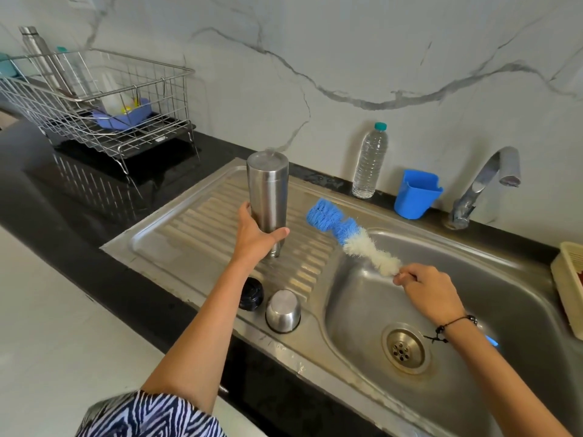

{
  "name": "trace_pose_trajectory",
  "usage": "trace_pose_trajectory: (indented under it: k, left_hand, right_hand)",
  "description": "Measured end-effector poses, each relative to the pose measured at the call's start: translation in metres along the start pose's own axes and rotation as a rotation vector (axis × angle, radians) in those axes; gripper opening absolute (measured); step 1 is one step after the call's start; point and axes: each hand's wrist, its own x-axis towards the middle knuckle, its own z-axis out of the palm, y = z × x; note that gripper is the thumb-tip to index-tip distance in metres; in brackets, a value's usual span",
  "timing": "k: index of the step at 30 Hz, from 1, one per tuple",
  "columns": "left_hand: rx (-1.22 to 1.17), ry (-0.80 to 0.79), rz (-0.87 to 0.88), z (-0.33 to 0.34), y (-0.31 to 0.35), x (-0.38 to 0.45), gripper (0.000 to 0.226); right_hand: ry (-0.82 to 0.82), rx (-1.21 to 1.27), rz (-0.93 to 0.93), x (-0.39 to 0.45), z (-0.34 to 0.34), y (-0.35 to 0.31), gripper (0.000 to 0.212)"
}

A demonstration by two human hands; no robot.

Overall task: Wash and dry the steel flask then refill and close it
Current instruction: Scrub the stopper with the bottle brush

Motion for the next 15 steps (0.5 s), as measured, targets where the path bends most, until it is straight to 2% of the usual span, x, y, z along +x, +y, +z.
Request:
trace_pose_trajectory:
  k: [3, 5, 7, 8, 10, 12, 15]
  left_hand:
    - [0.087, 0.112, 0.036, -0.008, 0.008, -0.028, 0.117]
    - [0.138, 0.236, 0.190, -0.005, 0.013, -0.062, 0.108]
    - [0.240, 0.289, 0.381, 0.007, 0.017, -0.090, 0.091]
    - [0.350, 0.267, 0.449, 0.015, 0.018, -0.097, 0.084]
    - [0.641, 0.112, 0.480, 0.024, 0.021, -0.099, 0.076]
    - [0.883, -0.090, 0.372, 0.027, 0.022, -0.094, 0.072]
    - [1.062, -0.323, 0.187, 0.024, 0.020, -0.090, 0.060]
  right_hand:
    - [0.017, -0.004, 0.015, 0.000, -0.004, 0.001, 0.021]
    - [0.051, -0.025, 0.027, -0.001, -0.012, 0.001, 0.019]
    - [0.107, -0.060, 0.032, 0.000, -0.023, -0.001, 0.017]
    - [0.142, -0.085, 0.031, 0.002, -0.029, -0.003, 0.017]
    - [0.206, -0.131, 0.031, 0.005, -0.043, -0.006, 0.021]
    - [0.243, -0.146, 0.034, 0.007, -0.057, -0.010, 0.023]
    - [0.269, -0.151, 0.031, 0.008, -0.069, -0.015, 0.024]
